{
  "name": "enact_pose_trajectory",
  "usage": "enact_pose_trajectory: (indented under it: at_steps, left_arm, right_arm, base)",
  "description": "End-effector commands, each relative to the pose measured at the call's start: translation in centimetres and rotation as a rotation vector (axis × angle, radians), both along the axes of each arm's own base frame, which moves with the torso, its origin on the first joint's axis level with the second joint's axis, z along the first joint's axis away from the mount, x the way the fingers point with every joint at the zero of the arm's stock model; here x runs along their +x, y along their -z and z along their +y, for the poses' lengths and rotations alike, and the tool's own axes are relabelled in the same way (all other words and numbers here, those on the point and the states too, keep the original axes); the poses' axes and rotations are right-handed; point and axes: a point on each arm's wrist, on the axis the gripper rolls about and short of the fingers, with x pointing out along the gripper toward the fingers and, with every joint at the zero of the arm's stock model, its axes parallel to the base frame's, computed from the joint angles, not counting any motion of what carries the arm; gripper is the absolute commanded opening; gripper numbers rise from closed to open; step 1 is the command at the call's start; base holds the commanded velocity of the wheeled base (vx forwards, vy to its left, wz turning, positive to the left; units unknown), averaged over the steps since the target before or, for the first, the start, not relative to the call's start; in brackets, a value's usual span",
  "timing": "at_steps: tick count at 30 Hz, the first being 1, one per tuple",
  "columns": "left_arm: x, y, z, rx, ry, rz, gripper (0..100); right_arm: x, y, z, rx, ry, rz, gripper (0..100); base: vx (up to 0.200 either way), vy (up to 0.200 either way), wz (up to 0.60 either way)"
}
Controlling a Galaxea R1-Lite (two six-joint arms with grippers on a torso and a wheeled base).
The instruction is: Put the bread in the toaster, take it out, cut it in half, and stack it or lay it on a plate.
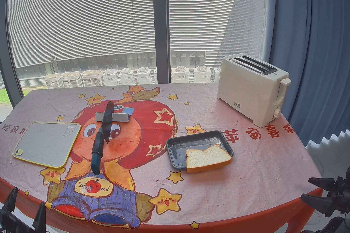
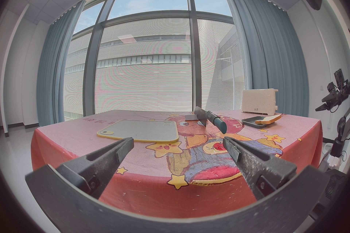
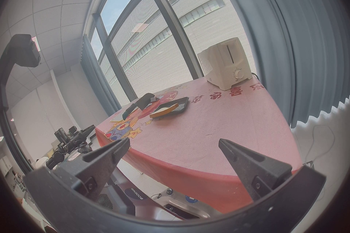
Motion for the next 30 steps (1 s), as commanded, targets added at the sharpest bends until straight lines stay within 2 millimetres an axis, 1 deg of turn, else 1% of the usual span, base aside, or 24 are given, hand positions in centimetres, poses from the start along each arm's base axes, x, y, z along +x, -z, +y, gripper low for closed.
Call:
enact_pose_trajectory:
  at_steps: [1,10,21,30]
  left_arm:
    - [0.0,0.5,0.0,-0.001,0.0,0.001,100]
    - [0.0,0.5,0.0,-0.001,0.002,0.001,100]
    - [0.0,0.5,0.0,-0.001,0.002,0.001,100]
    - [0.0,0.5,0.0,-0.001,0.002,0.001,100]
  right_arm:
    - [0.9,-0.5,0.3,-0.009,-0.008,0.031,100]
    - [2.3,-1.3,0.8,-0.023,-0.026,0.062,100]
    - [2.1,-1.1,1.1,-0.033,-0.077,0.077,100]
    - [2.2,-2.1,1.8,-0.031,-0.155,0.048,100]
  base:
    - [0.0,0.0,0.0]
    - [0.0,0.0,0.0]
    - [0.0,0.0,0.0]
    - [0.0,0.0,0.0]
